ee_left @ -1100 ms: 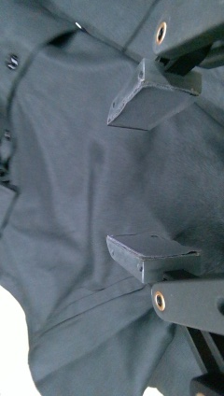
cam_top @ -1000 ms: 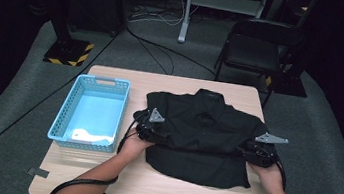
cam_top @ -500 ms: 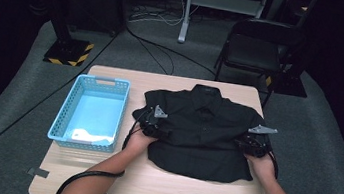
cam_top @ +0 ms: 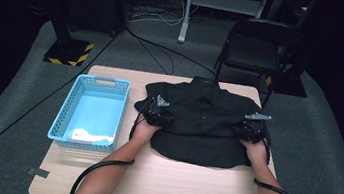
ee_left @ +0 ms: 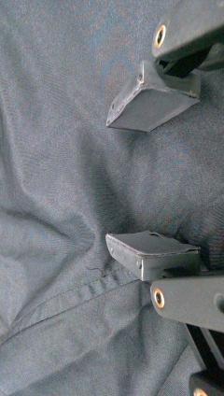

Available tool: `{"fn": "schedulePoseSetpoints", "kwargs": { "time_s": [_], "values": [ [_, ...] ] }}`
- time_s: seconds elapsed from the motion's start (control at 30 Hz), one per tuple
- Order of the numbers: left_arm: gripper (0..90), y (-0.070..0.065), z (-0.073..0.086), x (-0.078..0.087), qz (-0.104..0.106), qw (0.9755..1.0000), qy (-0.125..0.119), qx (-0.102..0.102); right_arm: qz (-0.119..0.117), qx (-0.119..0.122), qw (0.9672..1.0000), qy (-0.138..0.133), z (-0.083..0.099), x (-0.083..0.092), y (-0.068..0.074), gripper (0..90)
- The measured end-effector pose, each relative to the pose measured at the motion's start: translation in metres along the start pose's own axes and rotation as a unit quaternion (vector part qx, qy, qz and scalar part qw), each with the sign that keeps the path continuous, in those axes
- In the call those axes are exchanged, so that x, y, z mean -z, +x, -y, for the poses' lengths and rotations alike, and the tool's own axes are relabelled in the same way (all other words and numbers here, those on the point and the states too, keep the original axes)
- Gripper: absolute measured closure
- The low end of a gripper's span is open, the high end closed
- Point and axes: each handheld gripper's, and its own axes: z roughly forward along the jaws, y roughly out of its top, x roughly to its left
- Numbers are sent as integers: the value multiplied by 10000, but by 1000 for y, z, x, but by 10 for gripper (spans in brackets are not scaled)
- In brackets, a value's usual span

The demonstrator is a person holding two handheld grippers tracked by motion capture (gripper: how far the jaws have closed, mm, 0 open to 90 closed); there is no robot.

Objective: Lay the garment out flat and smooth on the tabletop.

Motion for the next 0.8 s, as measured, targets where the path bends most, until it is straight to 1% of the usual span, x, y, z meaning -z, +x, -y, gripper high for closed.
{"fn": "schedulePoseSetpoints", "kwargs": {
  "time_s": [0.23, 0.33, 0.37, 0.4, 0.43, 0.5, 0.57, 0.6, 0.67, 0.7, 0.73, 0.77, 0.8],
  "values": [
    [363, 1, -2, -1, 16, 10000, 14, 3, 2, -14, 10000, -22, -1, -2, -1, 477],
    [357, 0, -4, -2, -27, 10000, 85, 13, 7, -29, 10000, 14, -3, -2, -1, 464],
    [357, -1, -6, -1, -68, 9999, 155, -15, 7, -29, 10000, 14, -3, -2, -1, 464],
    [360, -2, -7, 1, -98, 9998, 168, -40, -18, -89, 10000, 26, -3, -1, -1, 449],
    [358, -4, -9, 5, -24, 9999, 151, -29, -118, -189, 9997, -49, -5, 4, 0, 437],
    [354, -7, -12, 13, 82, 9999, 147, -39, -217, -222, 9994, -161, -6, 12, 0, 424],
    [349, -11, -13, 24, 163, 9996, 166, -181, -319, -175, 9989, -292, -7, 24, 2, 413],
    [349, -11, -13, 24, 163, 9996, 166, -181, -319, -175, 9989, -292, -7, 24, 2, 413],
    [348, -17, -13, 40, 255, 9992, 110, -299, -446, -90, 9981, -403, -4, 39, 3, 410],
    [348, -20, -11, 53, 334, 9988, 81, -336, -542, -79, 9974, -469, 2, 52, 3, 407],
    [348, -22, -8, 60, 373, 9988, 43, -323, -590, -98, 9970, -481, 5, 56, 3, 404],
    [348, -24, -5, 68, 426, 9985, 57, -328, -654, -132, 9967, -454, 9, 62, 3, 402],
    [349, -24, -5, 68, 426, 9985, 57, -328, -654, -132, 9967, -454, 9, 62, 3, 402]
  ]
}}
